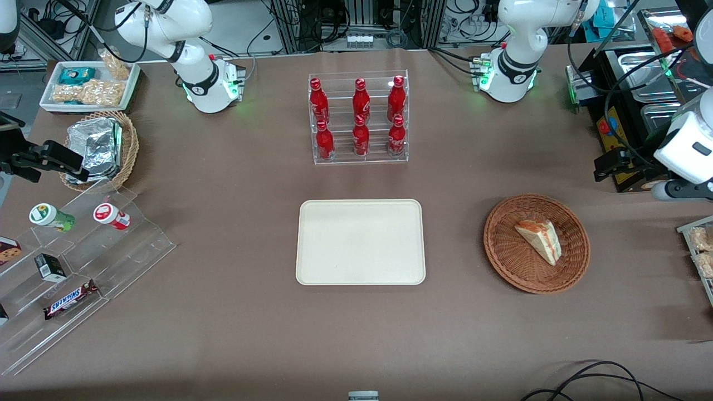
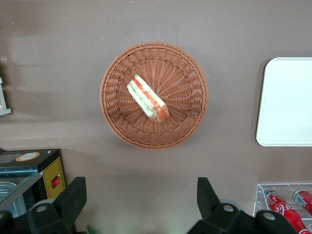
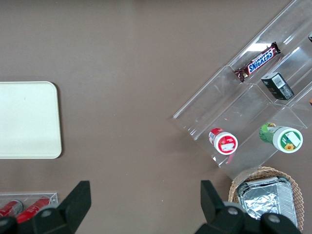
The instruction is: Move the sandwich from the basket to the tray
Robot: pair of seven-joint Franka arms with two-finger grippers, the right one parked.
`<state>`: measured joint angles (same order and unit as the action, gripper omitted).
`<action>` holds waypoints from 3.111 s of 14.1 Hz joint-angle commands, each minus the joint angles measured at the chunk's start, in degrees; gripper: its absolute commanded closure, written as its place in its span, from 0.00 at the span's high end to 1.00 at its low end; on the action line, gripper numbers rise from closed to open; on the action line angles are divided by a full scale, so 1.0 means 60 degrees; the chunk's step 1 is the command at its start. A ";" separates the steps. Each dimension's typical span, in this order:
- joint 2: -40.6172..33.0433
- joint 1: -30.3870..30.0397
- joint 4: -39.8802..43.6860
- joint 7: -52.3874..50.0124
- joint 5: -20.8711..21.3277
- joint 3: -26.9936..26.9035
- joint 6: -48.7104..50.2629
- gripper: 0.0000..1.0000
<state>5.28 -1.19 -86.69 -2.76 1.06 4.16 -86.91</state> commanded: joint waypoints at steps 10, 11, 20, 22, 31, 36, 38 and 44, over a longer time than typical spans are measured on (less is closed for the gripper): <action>0.1684 -0.0080 -0.2963 -0.2813 0.0585 -0.0034 -0.3980 1.00; 0.1770 -0.0066 -0.3200 -0.4126 0.0599 -0.0019 -0.4436 1.00; 0.3191 -0.0066 -0.3320 -0.9295 0.0380 -0.0004 -0.5406 1.00; 0.3542 -0.0051 -0.3305 -0.9848 0.0132 -0.0004 -0.5757 0.94; 0.3075 0.0037 -0.1788 -0.9633 0.0190 0.0068 -0.2881 0.11; 0.3221 0.0431 -0.1049 -0.9647 0.0101 0.1793 -0.2345 0.09; 0.3571 0.0781 -0.1005 -0.9545 0.0246 0.2598 -0.3496 0.08; 0.6030 0.3315 0.1407 -0.9543 0.1434 0.2823 -0.5349 0.10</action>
<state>34.62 16.11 -88.11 -59.72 8.42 21.41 -120.09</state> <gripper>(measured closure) 0.855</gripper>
